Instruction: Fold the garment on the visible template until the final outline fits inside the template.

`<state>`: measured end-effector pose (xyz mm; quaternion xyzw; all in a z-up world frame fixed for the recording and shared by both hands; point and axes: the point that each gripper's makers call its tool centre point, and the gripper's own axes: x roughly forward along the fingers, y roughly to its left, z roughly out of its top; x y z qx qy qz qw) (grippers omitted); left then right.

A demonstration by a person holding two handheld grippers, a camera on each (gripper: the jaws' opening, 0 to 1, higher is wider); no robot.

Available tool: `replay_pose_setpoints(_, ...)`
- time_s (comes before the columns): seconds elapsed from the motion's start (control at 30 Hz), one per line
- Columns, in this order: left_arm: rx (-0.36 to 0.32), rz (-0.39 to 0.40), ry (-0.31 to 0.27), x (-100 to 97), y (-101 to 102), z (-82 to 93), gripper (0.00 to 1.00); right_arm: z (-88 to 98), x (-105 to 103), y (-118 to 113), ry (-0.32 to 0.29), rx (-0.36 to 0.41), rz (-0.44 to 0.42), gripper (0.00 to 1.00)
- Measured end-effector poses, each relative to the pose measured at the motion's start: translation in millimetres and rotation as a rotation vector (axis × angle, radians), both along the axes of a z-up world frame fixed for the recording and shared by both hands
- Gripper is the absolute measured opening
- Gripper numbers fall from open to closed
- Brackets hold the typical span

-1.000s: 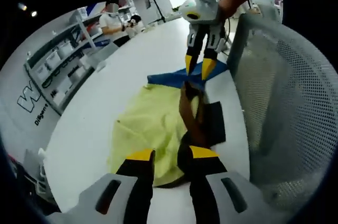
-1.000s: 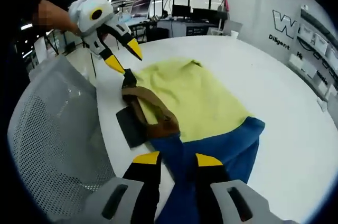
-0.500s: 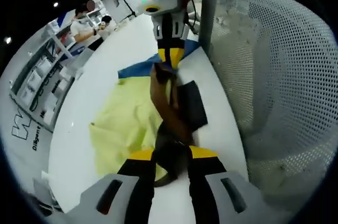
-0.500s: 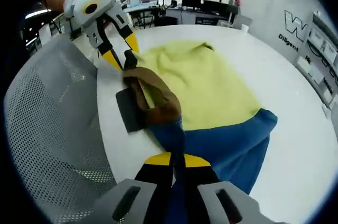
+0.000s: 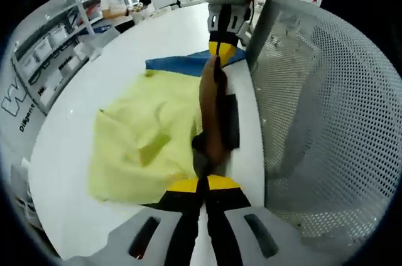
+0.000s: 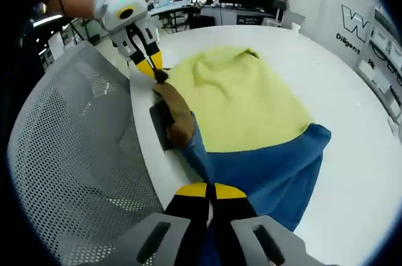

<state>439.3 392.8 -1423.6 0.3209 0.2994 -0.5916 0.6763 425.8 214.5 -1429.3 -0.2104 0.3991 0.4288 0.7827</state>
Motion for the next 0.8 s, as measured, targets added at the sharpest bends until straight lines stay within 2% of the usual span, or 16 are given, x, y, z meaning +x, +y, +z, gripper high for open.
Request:
replay_pose_setpoints(0.03, -0.002, 0.001, 0.021, -3.1, -0.3, 0.0, 0.03, 1.3, -2.4, -0.9, 0.002, -0.004, 0.004, 0.0)
replay_pose_setpoints(0.07, 0.003, 0.023, 0.083, -11.4, 0.3, -0.2, 0.03, 2.3, -4.2, -1.5, 0.006, -0.005, 0.006, 0.0)
replay_pose_setpoints(0.1, 0.009, 0.03, 0.107, -15.0, 0.6, -0.3, 0.03, 3.4, -6.1, -1.8, 0.011, -0.003, 0.007, 0.0)
replay_pose_setpoints(0.13, 0.015, 0.046, 0.166, -22.7, 0.2, 0.2, 0.03, 5.5, -9.4, -2.1, 0.022, 0.004, 0.006, 0.0)
replay_pose_setpoints(0.2, 0.015, 0.056, 0.223, -30.1, -1.4, 1.4, 0.03, 8.4, -14.7, -3.6, 0.031, 0.006, 0.007, 0.0)
replay_pose_setpoints(0.3, 0.011, 0.051, 0.203, -27.4, -2.7, 5.3, 0.03, 15.1, -18.0, -5.6, 0.02, 0.005, 0.016, 0.0)
replay_pose_setpoints(0.4, -0.016, 0.064, 0.192, -20.4, -5.4, 14.7, 0.03, 25.8, -12.0, -8.9, -0.013, 0.006, 0.006, 0.0)
replay_pose_setpoints(0.53, -0.06, 0.085, 0.145, -3.0, -8.8, 32.5, 0.03, 42.1, 2.5, -12.8, -0.062, 0.012, -0.014, 0.0)
replay_pose_setpoints(0.63, -0.081, 0.106, 0.134, 7.9, -10.2, 43.4, 0.03, 53.4, 13.5, -13.8, -0.095, 0.014, -0.021, 0.0)
replay_pose_setpoints(0.8, -0.098, 0.126, 0.079, 32.3, -10.1, 58.8, 0.03, 70.8, 31.4, -12.5, -0.144, 0.013, -0.022, 0.0)
